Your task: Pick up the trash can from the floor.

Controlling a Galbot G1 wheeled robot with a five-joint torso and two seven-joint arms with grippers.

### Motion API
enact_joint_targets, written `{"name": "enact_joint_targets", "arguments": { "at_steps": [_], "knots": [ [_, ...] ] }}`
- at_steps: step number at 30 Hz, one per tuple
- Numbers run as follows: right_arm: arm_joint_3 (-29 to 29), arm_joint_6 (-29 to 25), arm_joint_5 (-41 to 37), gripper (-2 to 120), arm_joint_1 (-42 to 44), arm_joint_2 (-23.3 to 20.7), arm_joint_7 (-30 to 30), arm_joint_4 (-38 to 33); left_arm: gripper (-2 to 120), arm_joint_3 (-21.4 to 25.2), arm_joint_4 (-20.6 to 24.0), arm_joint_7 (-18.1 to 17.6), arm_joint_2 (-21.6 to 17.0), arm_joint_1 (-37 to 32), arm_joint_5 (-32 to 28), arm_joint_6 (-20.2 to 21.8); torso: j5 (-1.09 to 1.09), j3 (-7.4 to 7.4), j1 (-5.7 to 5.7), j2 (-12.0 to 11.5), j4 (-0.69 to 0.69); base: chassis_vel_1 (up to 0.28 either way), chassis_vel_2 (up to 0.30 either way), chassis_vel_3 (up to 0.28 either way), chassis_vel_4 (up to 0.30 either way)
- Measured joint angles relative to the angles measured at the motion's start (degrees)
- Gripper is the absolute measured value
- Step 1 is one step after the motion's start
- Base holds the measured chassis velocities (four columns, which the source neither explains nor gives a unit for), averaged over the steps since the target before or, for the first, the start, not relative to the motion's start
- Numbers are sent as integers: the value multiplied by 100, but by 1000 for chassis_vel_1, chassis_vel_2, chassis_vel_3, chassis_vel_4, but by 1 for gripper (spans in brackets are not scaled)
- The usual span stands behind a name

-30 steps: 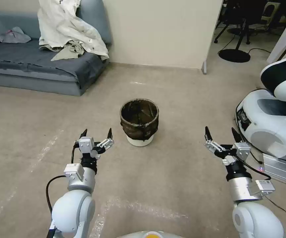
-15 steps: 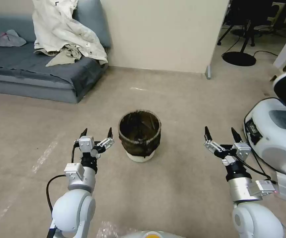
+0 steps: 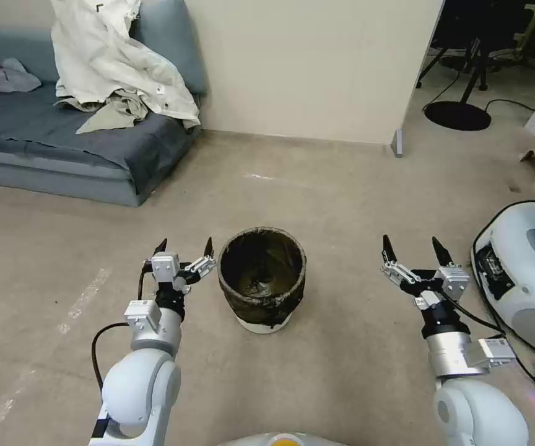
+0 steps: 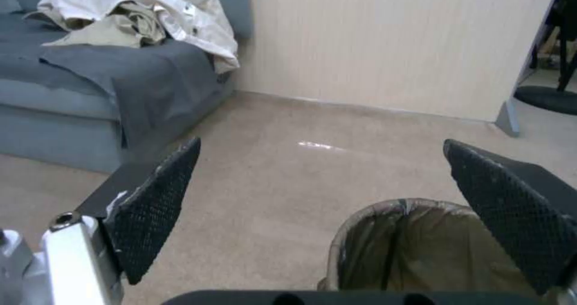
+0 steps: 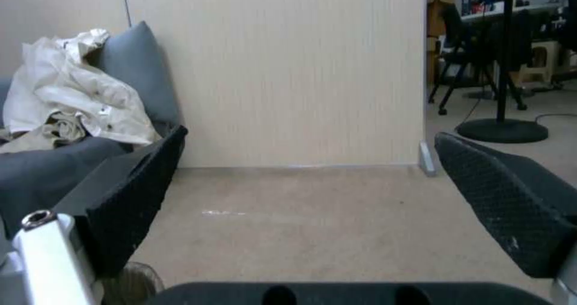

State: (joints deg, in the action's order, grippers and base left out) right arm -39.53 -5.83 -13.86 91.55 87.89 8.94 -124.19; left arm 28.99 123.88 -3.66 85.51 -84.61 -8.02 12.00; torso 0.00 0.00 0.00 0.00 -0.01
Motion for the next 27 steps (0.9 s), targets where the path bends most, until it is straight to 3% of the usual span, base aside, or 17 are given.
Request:
{"name": "enact_joint_targets", "arguments": {
  "at_steps": [9, 17, 19, 27],
  "knots": [
    [-16, -219, 25, 100, 56, 31, 39, 45, 100, -107, -109, -36, -115, 235, -245, 283, 0, 0, 0, 0, 0, 0, 0, 0, 0],
    [49, -210, 168, 100, 154, 92, 39, -1, 100, -258, -144, -93, -413, 652, -838, 1282, 0, 0, 0, 0, 0, 0, 0, 0, 0],
    [73, -165, 183, 100, 131, 93, 33, -18, 100, -314, -211, -180, -555, 891, -1049, 1811, 0, 0, 0, 0, 1, 0, 0, 0, 0],
    [91, -92, 184, 100, 39, 75, 28, 10, 100, -403, -535, -460, -800, 1342, -1428, 2469, 0, 0, 0, 0, 1, 0, 0, 0, 0]
  ]
}}
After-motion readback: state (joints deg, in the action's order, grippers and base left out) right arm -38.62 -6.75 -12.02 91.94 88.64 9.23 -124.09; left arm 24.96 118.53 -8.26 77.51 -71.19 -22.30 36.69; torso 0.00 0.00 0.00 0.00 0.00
